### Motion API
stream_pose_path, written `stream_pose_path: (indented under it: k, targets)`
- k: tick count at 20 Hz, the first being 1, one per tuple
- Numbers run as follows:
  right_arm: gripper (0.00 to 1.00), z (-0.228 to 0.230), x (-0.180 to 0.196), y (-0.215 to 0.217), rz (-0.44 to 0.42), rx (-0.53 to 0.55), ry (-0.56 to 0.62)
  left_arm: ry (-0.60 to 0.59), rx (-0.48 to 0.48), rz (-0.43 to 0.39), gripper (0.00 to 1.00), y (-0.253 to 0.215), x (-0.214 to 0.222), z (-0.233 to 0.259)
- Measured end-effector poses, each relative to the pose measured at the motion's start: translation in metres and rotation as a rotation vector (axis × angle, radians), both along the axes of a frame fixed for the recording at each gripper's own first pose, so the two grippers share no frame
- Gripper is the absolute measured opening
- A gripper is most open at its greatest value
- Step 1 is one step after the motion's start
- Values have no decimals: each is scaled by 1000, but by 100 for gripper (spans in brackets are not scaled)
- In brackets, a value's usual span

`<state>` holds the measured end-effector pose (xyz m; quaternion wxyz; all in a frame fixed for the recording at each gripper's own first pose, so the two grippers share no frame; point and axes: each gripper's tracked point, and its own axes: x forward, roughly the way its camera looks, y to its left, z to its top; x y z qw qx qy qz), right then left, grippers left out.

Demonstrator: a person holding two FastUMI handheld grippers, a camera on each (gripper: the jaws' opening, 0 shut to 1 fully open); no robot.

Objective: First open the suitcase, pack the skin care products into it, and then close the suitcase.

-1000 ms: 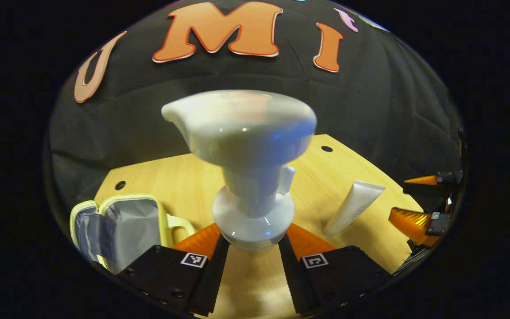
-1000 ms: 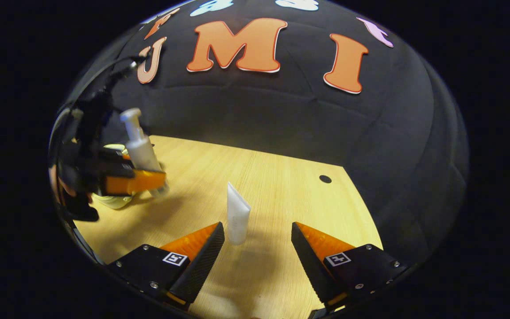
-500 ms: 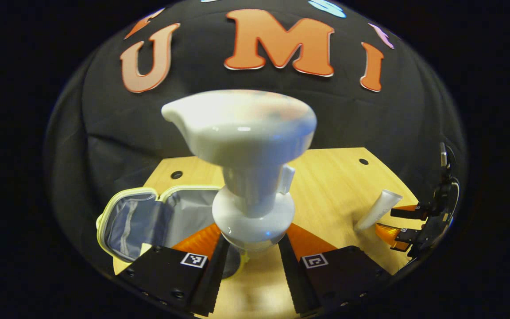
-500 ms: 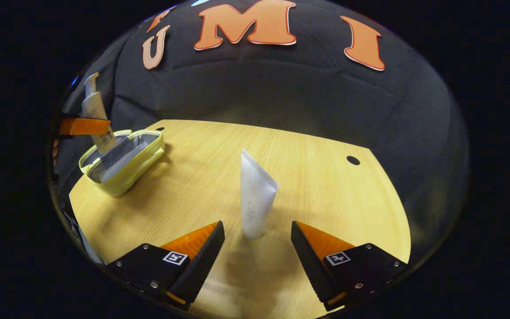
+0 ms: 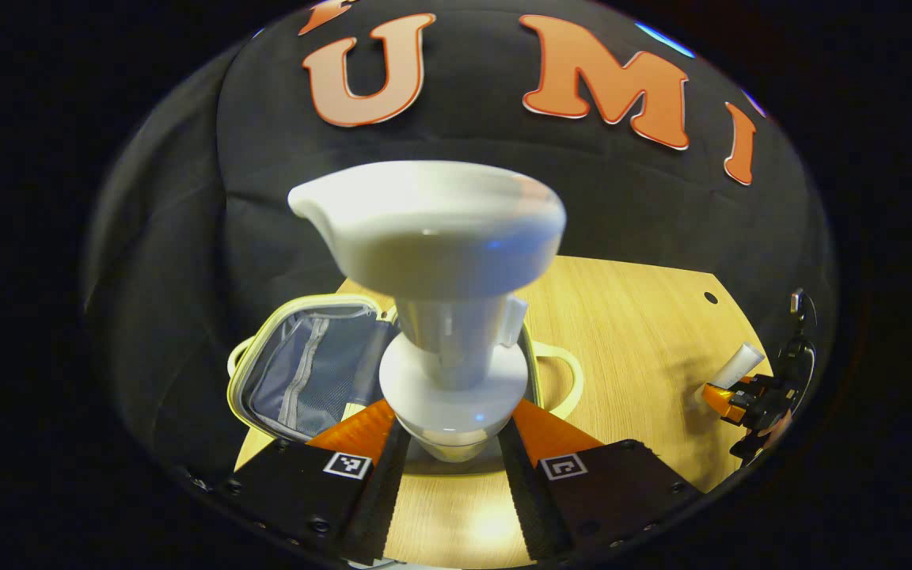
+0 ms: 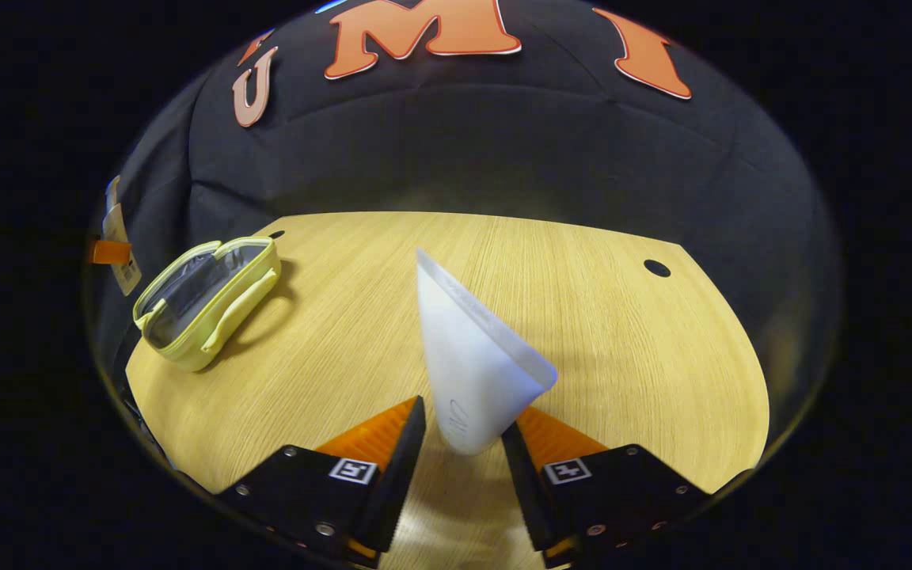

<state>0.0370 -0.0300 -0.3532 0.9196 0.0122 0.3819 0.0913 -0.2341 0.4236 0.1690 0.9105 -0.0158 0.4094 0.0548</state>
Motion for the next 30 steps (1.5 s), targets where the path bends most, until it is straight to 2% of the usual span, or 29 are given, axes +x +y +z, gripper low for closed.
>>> stream_pose_path:
  k: [1,4,8,11,12,13,18,23,28,30]
  targets:
    - [52,1,-2,1,-4,12,10,23,-30,9,63,6,2,-6]
    - [48,4,-9,6,-6,47,43,98,-85,-6,63,22,7,-25]
    - [42,24,-20,15,-37,71,66,184,-96,-71,62,33,13,-49]
    - [41,48,-28,37,-54,134,87,252,-94,-125,63,37,14,-60]
    - [37,58,-29,45,-54,151,89,276,-95,-147,63,39,14,-65]
    - [41,68,-31,54,-55,165,88,299,-93,-170,63,40,14,-71]
    - [41,104,-39,102,-66,234,107,428,-91,-265,64,48,18,-89]
    - [41,128,-48,150,-11,246,123,632,-173,-261,63,49,9,-128]
    - [41,138,-50,198,27,278,171,728,-186,-290,64,48,20,-162]
    - [41,141,-48,215,28,296,183,753,-151,-309,64,49,28,-168]
